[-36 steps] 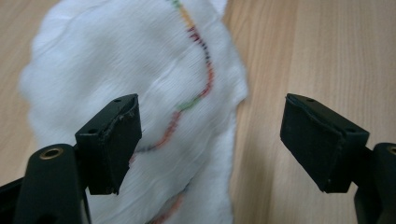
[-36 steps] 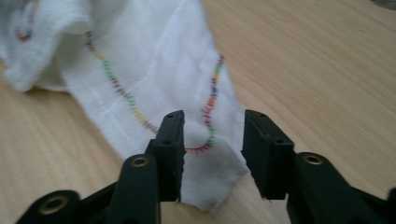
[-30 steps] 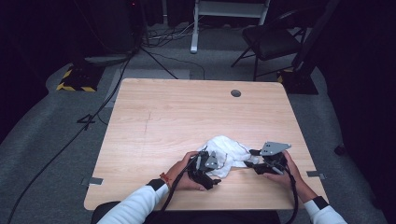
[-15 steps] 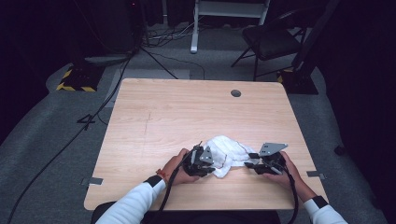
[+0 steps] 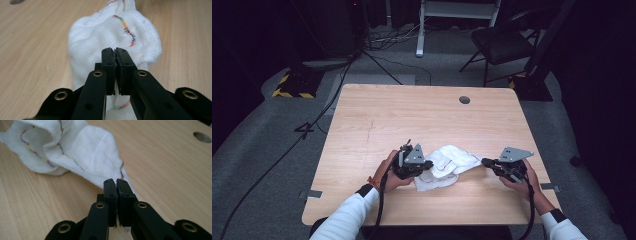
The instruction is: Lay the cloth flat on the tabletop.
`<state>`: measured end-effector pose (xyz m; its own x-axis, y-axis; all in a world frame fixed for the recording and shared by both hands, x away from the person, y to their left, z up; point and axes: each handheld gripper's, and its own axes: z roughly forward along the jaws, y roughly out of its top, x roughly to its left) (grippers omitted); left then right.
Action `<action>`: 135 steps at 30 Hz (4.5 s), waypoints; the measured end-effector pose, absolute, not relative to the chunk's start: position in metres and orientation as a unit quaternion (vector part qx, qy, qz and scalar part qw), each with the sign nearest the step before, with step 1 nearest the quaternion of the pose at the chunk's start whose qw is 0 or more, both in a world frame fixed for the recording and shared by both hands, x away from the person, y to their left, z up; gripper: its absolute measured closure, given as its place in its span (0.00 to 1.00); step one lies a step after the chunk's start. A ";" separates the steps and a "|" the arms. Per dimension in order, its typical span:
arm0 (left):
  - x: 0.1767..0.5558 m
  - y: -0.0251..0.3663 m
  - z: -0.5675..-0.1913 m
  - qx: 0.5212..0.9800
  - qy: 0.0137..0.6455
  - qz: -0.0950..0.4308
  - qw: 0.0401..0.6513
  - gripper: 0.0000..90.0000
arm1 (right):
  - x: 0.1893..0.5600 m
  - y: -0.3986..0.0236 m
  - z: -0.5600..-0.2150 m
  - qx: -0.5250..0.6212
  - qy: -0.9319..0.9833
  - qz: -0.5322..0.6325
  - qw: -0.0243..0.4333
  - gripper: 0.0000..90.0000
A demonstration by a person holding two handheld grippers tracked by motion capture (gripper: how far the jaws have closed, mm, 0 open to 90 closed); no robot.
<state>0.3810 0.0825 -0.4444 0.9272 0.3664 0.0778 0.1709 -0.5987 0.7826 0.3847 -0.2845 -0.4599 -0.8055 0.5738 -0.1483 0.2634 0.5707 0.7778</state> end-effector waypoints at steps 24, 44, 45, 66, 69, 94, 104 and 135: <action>0.456 0.137 -0.445 0.840 0.276 0.171 0.434 0.96 | 0.471 -0.263 -0.428 0.312 0.815 0.407 0.268 0.97; 0.484 0.149 -0.458 0.831 0.349 0.190 0.390 0.54 | 0.508 -0.229 -0.445 0.360 0.808 0.386 0.262 0.66; 0.481 0.149 -0.456 0.830 0.346 0.194 0.392 0.51 | 0.503 -0.230 -0.444 0.348 0.812 0.394 0.256 0.65; 0.378 0.114 -0.463 0.892 0.242 0.113 0.366 0.26 | 0.418 -0.206 -0.449 0.219 0.870 0.417 0.148 0.60; 0.370 0.108 -0.470 0.900 0.230 0.097 0.358 0.26 | 0.408 -0.196 -0.454 0.194 0.879 0.414 0.132 0.59; 0.372 0.110 -0.482 0.928 0.184 0.065 0.317 0.92 | 0.410 -0.175 -0.462 0.163 0.889 0.403 0.142 0.93; 0.370 0.130 -0.479 0.918 0.216 0.059 0.328 0.92 | 0.383 -0.253 -0.442 0.180 0.880 0.419 0.133 0.93; 0.417 0.148 -0.466 0.848 0.344 0.132 0.380 0.25 | 0.430 -0.311 -0.466 0.345 0.833 0.385 0.199 0.64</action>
<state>0.4172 0.1482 -0.4656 0.7284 0.6841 -0.0368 0.4826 -0.4742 0.7364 0.4296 -0.3113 -0.4662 -0.6823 0.7281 -0.0664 0.4214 0.4659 0.7780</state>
